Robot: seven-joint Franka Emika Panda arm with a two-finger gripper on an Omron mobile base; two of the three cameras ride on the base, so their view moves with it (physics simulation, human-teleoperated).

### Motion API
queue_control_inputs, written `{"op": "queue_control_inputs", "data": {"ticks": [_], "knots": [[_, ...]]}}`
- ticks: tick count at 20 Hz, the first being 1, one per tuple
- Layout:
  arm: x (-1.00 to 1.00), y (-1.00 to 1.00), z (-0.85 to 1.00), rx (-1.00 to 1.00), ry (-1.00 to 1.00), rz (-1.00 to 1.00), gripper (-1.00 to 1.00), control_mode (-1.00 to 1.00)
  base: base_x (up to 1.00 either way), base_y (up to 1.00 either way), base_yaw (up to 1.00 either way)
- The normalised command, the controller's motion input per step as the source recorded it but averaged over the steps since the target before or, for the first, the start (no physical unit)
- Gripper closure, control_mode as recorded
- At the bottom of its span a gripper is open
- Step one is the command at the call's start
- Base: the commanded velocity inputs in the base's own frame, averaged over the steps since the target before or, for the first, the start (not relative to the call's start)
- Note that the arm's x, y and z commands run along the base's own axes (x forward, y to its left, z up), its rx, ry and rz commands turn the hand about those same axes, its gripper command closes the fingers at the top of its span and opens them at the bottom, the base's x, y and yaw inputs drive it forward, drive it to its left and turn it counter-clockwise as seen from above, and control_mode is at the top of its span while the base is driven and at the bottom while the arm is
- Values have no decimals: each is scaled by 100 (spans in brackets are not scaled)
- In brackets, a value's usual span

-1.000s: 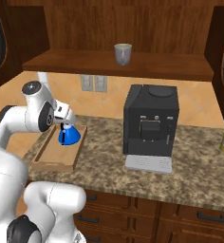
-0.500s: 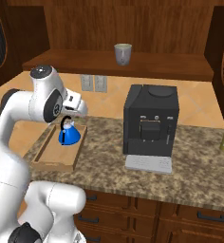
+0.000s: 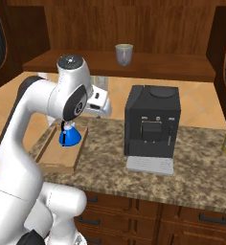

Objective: Pick the kettle from the counter and place it on the tray. Then pick the mug from the cabinet and place it on the tray. Then close the cabinet doors.

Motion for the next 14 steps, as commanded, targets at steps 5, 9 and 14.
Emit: {"op": "queue_control_inputs", "data": {"ticks": [5,9,14], "knots": [[3,-20,33,0,-27,5,-100,-100,0,0,0],[6,-29,57,0,-25,1,-100,-100,0,0,0],[21,-17,55,-2,-13,0,-100,-100,0,0,0]]}}
